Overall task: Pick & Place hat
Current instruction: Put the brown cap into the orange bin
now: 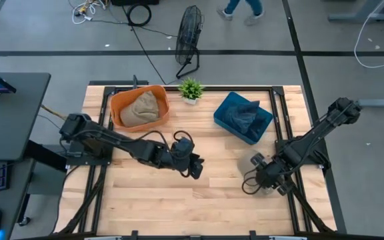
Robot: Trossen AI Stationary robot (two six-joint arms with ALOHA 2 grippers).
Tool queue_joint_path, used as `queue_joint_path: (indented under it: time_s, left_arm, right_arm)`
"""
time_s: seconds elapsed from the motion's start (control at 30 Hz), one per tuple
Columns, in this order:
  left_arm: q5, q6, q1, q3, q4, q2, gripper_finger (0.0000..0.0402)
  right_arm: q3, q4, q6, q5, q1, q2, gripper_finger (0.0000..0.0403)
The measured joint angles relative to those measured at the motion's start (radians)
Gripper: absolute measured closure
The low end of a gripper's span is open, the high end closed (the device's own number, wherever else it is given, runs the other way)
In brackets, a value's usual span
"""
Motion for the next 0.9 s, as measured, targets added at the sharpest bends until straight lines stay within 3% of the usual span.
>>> queue_joint_path:
  time_s: [0.2, 0.43, 0.9]
  left_arm:
    - [-0.002, -0.04, -0.006, 0.0, 0.004, 0.01, 0.0264]
    - [-0.031, -0.044, -0.005, 0.0, 0.043, 0.01, 0.0264]
    - [-0.031, -0.044, -0.013, 0.0, 0.053, 0.01, 0.0264]
  right_arm:
    - [-0.006, 0.003, 0.009, 0.041, 0.0, 0.0, 0.02]
    - [-0.011, 0.001, 0.063, 0.193, -0.024, 0.019, 0.0189]
    - [-0.009, 0.001, 0.059, 0.169, -0.041, 0.286, 0.0185]
